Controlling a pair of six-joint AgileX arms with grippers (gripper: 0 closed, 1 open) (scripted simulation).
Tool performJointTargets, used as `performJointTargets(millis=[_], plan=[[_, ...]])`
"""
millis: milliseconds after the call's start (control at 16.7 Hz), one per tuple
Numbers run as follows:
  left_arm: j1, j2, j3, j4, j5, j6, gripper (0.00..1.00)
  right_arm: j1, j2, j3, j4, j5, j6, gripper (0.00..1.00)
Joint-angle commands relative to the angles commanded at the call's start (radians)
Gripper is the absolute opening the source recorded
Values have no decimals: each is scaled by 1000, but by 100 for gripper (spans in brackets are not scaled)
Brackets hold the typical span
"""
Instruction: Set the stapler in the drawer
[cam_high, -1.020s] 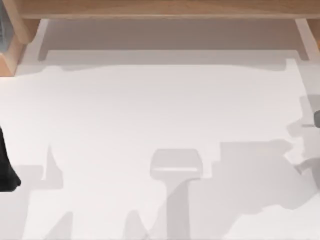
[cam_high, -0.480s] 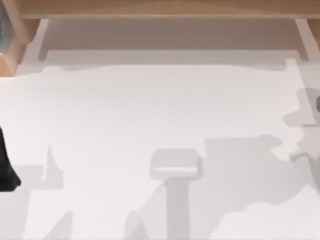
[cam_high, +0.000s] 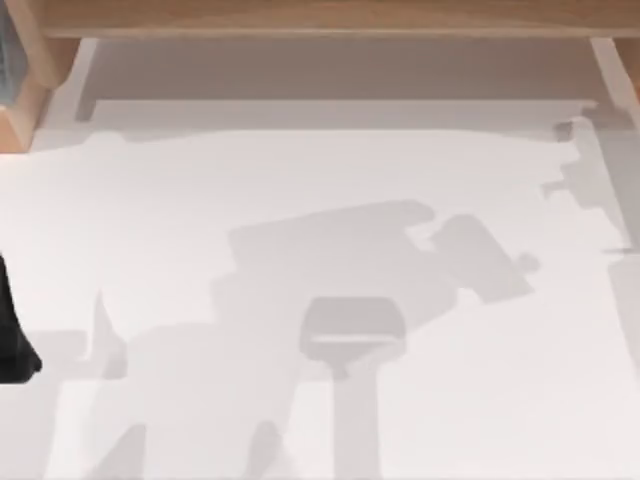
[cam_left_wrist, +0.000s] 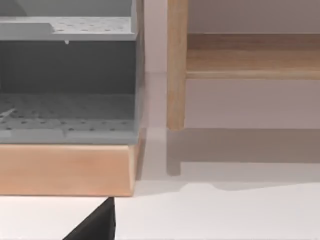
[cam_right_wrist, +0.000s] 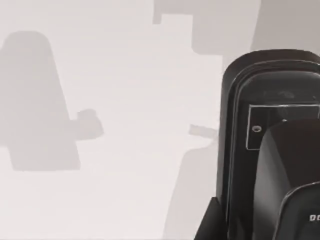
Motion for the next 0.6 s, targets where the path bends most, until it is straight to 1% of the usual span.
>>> performJointTargets(millis=[180, 300, 600], plan=[[0, 0, 0, 0, 0, 0, 100, -69, 107, 248, -84, -6, 45, 0], [0, 0, 0, 0, 0, 0, 100, -124, 209, 410, -134, 5, 51, 0], [0, 0, 0, 0, 0, 0, 100, -267, 530, 733, -243, 74, -9, 0]])
